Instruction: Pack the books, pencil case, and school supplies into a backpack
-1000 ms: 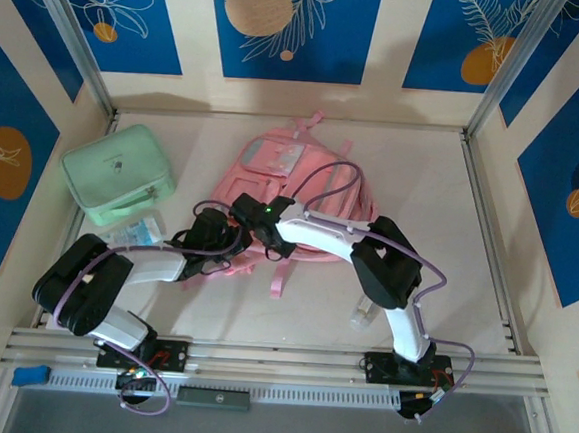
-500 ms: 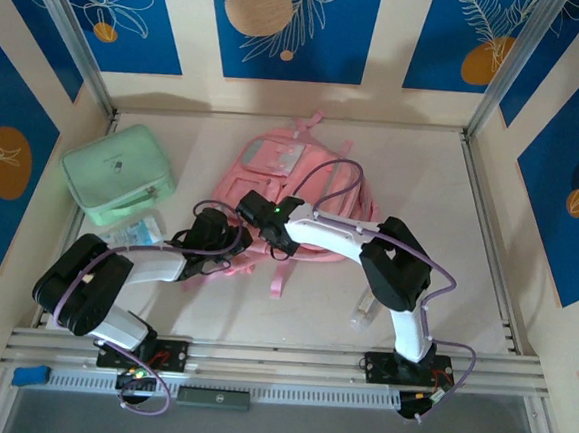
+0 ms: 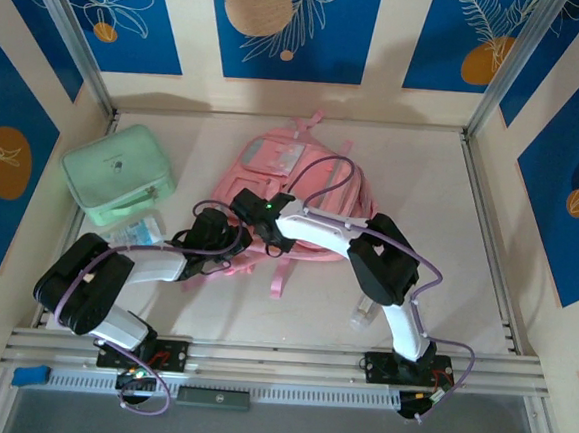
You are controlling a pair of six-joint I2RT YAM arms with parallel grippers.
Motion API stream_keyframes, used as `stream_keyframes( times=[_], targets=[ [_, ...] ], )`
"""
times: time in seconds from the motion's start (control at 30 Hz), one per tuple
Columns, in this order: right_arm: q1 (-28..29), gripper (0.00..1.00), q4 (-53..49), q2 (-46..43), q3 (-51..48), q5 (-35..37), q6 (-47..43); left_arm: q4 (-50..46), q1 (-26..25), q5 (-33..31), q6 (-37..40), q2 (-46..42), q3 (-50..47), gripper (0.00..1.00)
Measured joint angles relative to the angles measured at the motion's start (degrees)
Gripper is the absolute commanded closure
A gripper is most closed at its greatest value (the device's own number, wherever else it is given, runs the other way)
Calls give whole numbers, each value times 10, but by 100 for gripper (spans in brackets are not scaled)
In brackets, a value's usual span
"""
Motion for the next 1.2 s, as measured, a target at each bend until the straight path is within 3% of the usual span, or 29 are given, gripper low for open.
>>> stream_keyframes(
  times=[0.3, 0.57, 0.77, 0.97, 1.2],
  targets=[
    [4, 100, 56, -102, -96, -55, -87, 5, 31, 21, 2, 26, 12, 72],
    [-11, 100, 48, -192, -198, -110, -203, -13, 93, 38, 22, 50, 46, 73],
    [-13, 100, 40, -203, -225, -147, -279, -16, 105, 42, 31, 51, 49, 73],
    [-20, 92, 42, -173, -222, -161, -306, -9, 107, 48, 31, 51, 45, 73],
    [-2, 72, 0, -170, -161, -144, -284, -4, 106, 53, 29, 45, 40, 72]
  ],
)
